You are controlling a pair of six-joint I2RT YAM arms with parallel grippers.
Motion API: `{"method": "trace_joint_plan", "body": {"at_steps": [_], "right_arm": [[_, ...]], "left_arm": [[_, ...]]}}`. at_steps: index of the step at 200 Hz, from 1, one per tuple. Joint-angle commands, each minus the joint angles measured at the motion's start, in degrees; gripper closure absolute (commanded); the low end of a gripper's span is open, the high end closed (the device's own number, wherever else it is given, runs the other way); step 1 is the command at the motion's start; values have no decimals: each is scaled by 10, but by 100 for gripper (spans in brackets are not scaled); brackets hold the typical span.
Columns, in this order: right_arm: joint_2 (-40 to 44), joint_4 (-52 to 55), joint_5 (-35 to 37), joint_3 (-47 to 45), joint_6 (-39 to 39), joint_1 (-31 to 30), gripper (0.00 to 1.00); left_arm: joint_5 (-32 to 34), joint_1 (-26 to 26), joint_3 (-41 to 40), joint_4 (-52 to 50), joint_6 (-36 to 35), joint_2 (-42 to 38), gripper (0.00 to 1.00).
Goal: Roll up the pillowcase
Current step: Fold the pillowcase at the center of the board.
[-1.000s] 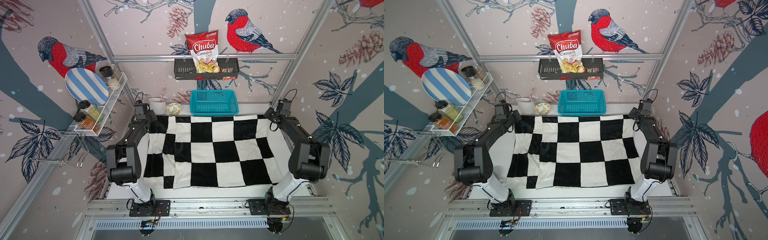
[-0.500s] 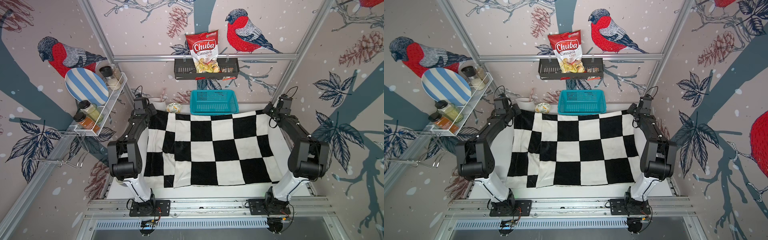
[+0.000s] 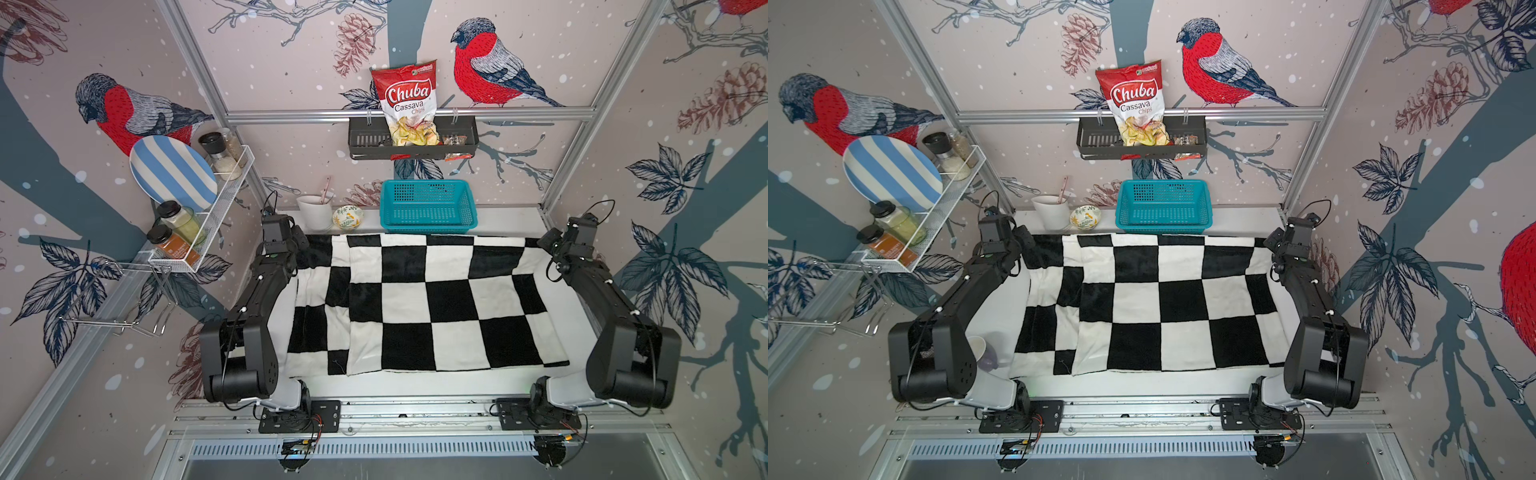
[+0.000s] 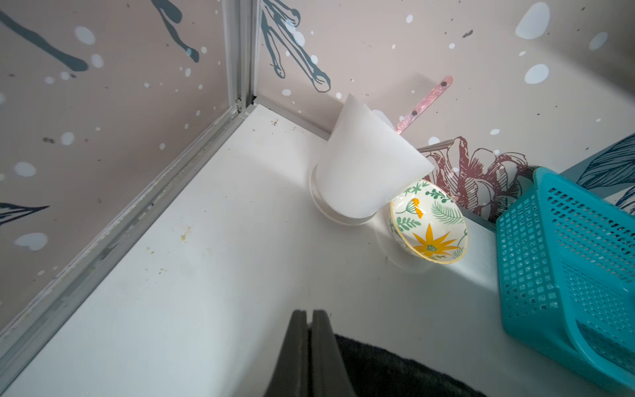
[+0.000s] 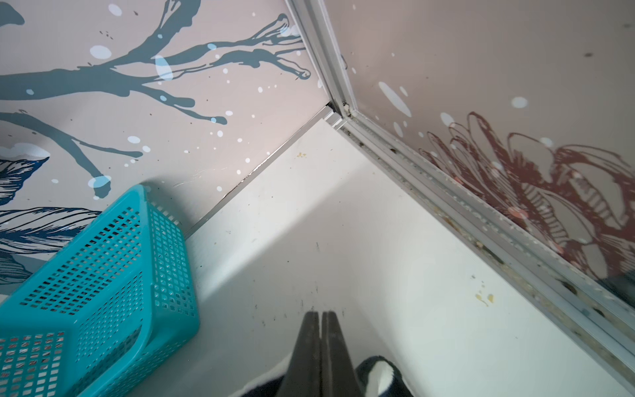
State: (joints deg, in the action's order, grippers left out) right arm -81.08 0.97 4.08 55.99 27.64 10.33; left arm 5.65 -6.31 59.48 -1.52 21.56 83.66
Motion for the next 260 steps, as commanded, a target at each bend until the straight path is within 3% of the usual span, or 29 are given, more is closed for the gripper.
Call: {"method": "trace_joint_plan", "body": {"at_steps": [1,91,135,169,260], "right_arm": [[39,-7,51,-34,29,7,100],[252,87,128,-183,73,14,100],[369,145,168,-213,93,18,100],[411,197,175,-212,110,17,100],[490,355,300,-198,219,-17,100]], "left_arm": [[50,-3,-26,11,30,-36,100],[105,-4,-156,-110,83,-220,100],[110,-4,-174,-186,105,-309,100],[116,-4,-164,-242,119,-351,100],[151,-3,-163,-386,175,-439,100]]}}
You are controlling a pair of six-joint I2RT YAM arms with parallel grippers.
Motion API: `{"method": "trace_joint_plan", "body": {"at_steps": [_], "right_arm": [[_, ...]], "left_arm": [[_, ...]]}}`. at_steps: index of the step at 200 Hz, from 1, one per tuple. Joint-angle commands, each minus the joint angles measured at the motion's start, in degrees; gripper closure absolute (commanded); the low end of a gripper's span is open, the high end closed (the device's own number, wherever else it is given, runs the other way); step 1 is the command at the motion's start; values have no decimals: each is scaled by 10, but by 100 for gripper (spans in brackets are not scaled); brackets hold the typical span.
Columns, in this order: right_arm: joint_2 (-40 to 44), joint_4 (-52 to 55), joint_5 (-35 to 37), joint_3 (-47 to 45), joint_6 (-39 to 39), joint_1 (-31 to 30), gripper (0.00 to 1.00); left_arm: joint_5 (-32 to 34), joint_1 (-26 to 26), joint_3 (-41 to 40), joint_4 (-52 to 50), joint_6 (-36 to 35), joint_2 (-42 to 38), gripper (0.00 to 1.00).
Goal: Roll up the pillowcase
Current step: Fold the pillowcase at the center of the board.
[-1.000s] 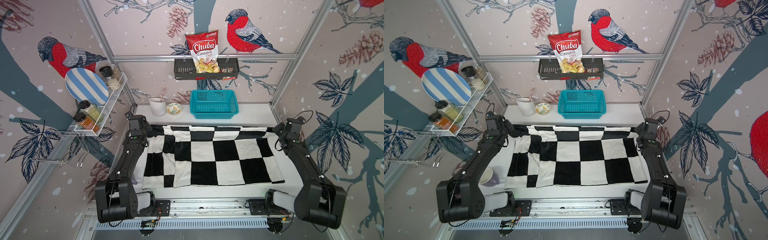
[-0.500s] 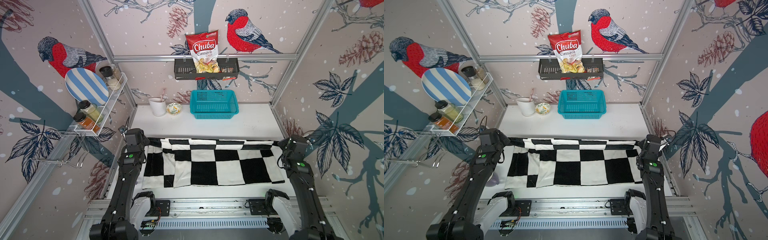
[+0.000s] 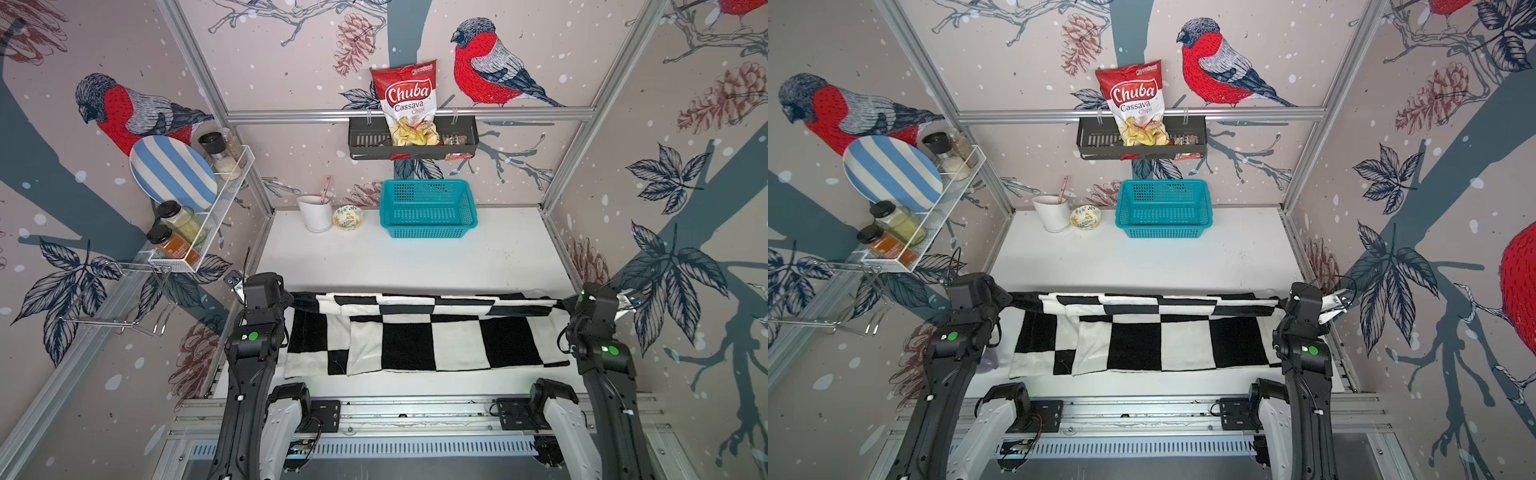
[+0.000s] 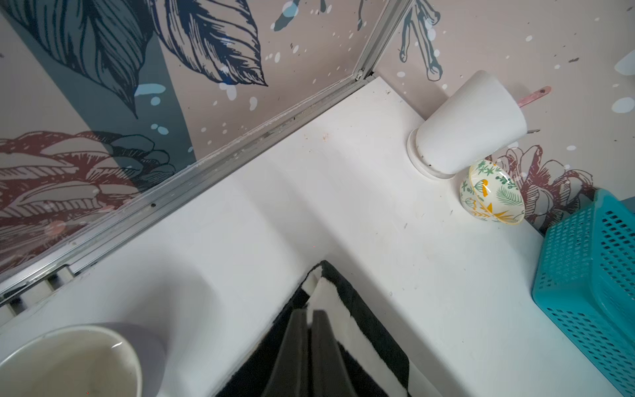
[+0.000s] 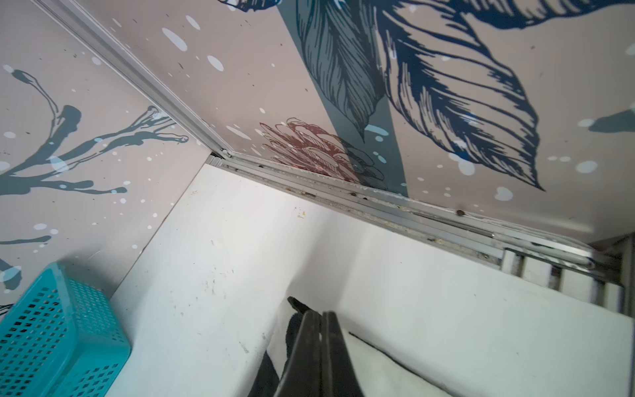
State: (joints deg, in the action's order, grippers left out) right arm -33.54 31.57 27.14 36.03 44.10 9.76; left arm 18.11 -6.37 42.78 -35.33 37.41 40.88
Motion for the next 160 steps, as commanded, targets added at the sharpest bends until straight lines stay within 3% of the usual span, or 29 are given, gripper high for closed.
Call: {"method": "trace_joint_plan", "body": {"at_steps": [1,39,96,160], "right_arm": [[17,49,71,1,55,-12,100],[38,53,102,-20,89,-23,95],[48,52,83,-71,148,-22,100],[52,111,101,-81,239,-32,97]], "left_arm": [[27,-3,6,-48,18,-12,100],[9,-2,-6,-60,59,-2,100],[-34,-3,-67,-63,159,-5,100],[-11,-3,-76,-102,210,-9,100]]}}
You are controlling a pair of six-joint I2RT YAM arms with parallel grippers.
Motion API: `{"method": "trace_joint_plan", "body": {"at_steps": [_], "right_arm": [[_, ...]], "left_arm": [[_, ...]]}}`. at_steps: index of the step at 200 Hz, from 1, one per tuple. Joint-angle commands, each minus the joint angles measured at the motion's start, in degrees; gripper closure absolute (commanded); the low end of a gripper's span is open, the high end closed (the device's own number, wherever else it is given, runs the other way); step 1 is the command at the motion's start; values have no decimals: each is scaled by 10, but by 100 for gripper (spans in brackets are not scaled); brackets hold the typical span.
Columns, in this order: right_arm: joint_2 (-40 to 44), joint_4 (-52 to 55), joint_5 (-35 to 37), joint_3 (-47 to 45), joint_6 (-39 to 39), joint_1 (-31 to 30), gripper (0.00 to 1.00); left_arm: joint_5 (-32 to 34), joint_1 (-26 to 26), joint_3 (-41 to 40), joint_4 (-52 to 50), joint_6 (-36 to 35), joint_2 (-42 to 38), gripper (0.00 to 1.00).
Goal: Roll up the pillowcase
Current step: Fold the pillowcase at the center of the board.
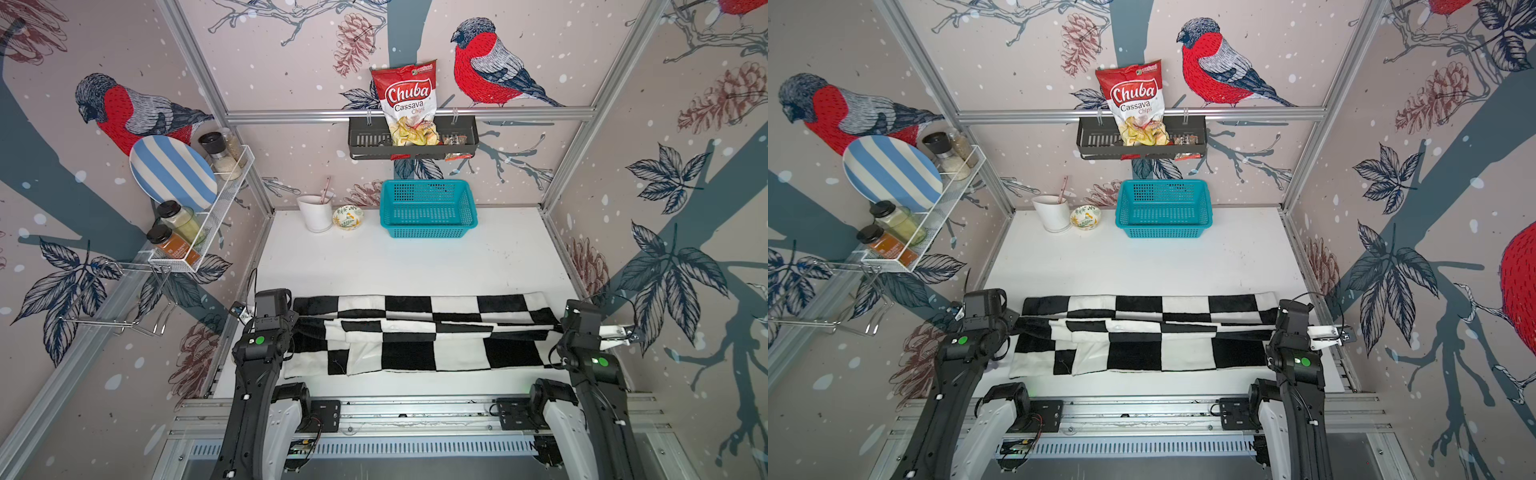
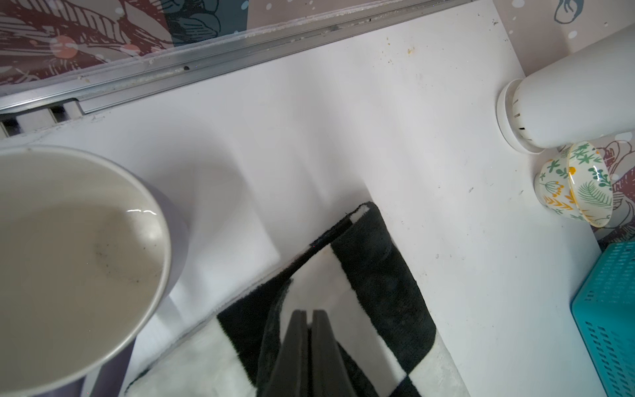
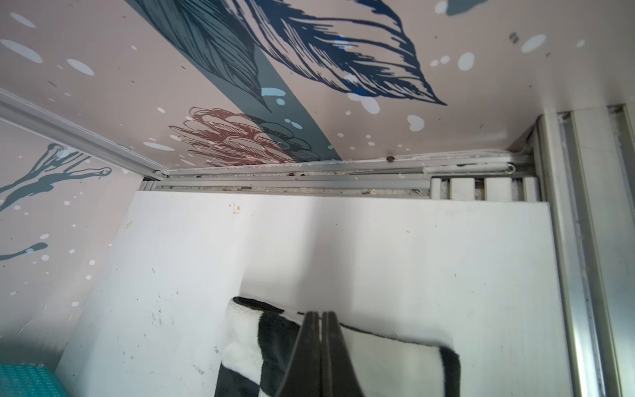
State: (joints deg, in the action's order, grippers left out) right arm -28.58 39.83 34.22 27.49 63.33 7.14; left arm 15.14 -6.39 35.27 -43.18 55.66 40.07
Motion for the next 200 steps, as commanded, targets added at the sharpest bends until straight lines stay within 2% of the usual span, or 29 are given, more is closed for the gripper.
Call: {"method": "trace_joint_plan", "body": {"at_steps": [1,32,38,47,56,62,68,77,83,89,98,111,122,144,160,176,184,200], "right_arm": [[3,30,31,5,47,-6,97],[13,41,41,11,55,-16,93],[15,42,41,11,56,-18,88],[20,43,42,11,57,-21,74],[25,44,44,12,56,-23,66],[29,44,44,12,57,-24,60],[33,42,45,10,56,-25,52],[39,33,40,7,45,-27,38],[40,26,36,6,36,-27,34],[42,12,26,5,17,-27,32],[41,-30,1,-1,-37,-27,28],[36,-78,-50,-7,-93,-27,27],[27,-134,-113,-15,-152,-28,27],[-28,-195,-198,-21,-197,-40,31],[-90,-220,-239,-21,-211,-60,34],[-151,-241,-263,-19,-219,-94,41],[-181,-255,-267,-22,-222,-113,44],[-237,-284,-263,-25,-216,-159,44]], "left_arm": [[19,-2,-1,-25,28,-2,100],[11,-2,-2,-32,38,-12,100],[8,-2,-3,-34,39,-16,97],[5,-2,-2,-37,41,-20,95],[5,-2,-1,-40,42,-26,91],[3,-2,-2,-40,42,-29,83],[1,-2,0,-41,40,-32,71],[0,-2,3,-40,34,-37,46],[-3,-2,7,-40,29,-40,31],[-6,-2,11,-35,21,-42,25],[-7,-2,17,-27,-3,-44,21],[-11,-2,29,-9,-26,-42,24],[-57,-2,28,42,-62,-36,26],[-134,1,16,130,-99,-2,39],[-187,5,1,183,-111,43,52],[-218,22,-18,233,-119,97,57],[-223,37,-27,258,-126,123,59],[-205,68,-35,287,-125,172,63]]}}
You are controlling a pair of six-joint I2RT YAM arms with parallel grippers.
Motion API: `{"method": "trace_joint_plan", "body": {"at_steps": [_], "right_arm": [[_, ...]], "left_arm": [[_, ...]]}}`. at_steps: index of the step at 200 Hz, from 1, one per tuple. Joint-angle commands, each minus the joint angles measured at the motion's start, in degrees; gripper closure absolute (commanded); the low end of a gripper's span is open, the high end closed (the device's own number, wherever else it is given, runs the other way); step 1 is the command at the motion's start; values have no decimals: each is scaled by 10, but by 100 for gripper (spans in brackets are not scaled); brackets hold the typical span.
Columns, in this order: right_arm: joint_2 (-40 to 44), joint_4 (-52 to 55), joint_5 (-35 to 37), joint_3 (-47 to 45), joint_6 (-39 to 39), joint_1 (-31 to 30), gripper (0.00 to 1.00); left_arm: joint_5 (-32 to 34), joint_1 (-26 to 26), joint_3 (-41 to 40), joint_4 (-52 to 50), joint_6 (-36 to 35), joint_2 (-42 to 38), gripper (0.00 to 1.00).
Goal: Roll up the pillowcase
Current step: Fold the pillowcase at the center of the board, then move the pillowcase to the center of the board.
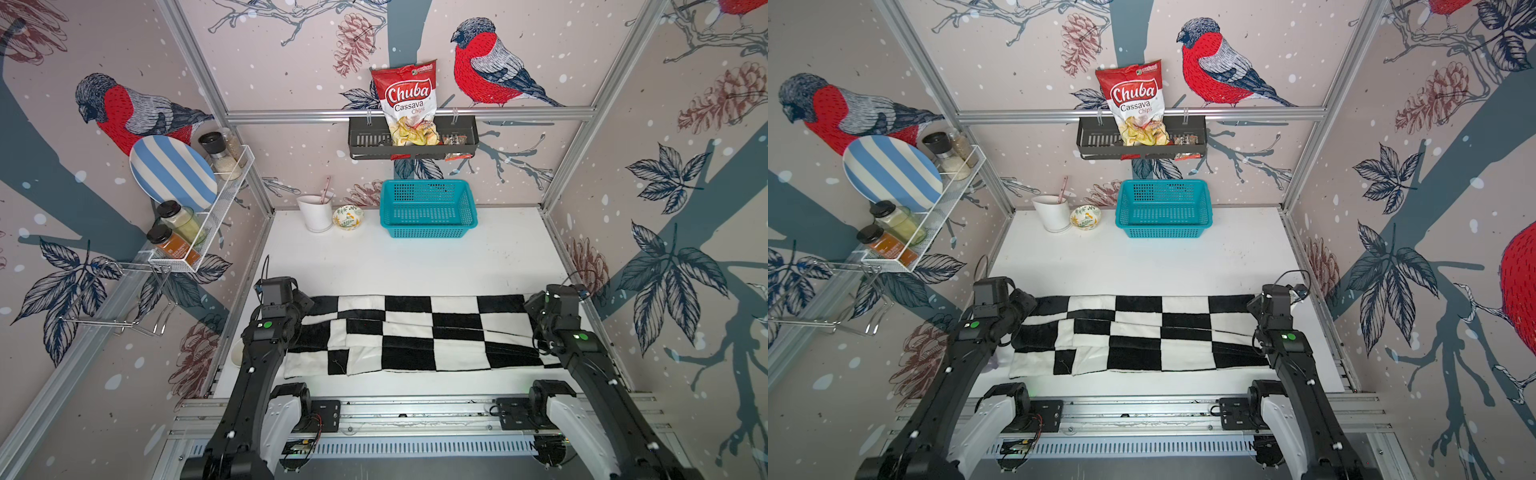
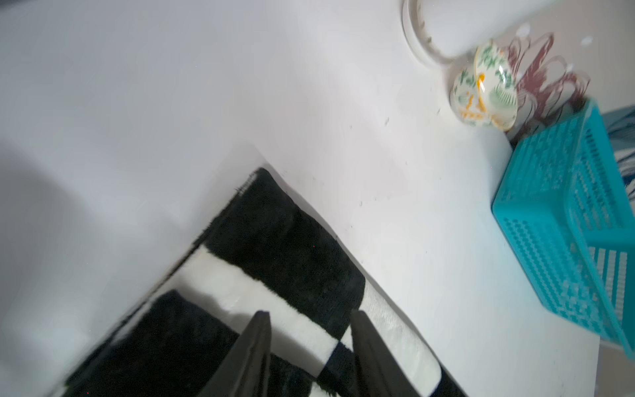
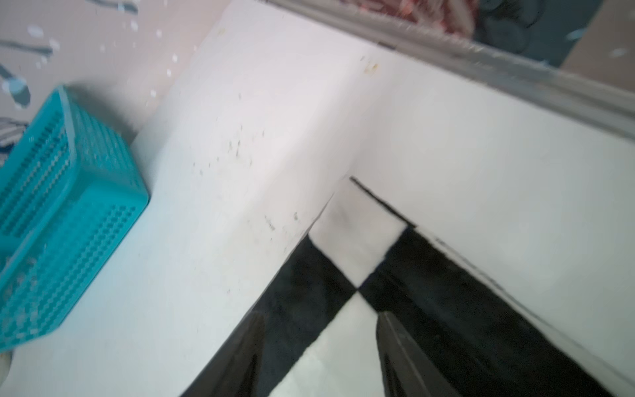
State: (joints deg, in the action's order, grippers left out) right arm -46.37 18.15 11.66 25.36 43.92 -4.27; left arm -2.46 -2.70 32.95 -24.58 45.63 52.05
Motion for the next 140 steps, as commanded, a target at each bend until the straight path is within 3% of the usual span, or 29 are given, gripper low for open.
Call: {"method": "trace_joint_plan", "body": {"at_steps": [1,27,90,140], "right_arm": [[-63,-69,-37,-4,-22,-47,44],[-149,-116,-54,-10,-15,-70,43],[-351,-197,-82,37,-34,-48,44],[-504,-213,-93,173,-59,-35,42]], "left_arm": [[-29,32,-13,104,-24,56,63],[-46,39,-35,171,-7,128,65],[-53,44,-13,248,-1,319,77],[-30,44,121,269,-19,449,80]]}}
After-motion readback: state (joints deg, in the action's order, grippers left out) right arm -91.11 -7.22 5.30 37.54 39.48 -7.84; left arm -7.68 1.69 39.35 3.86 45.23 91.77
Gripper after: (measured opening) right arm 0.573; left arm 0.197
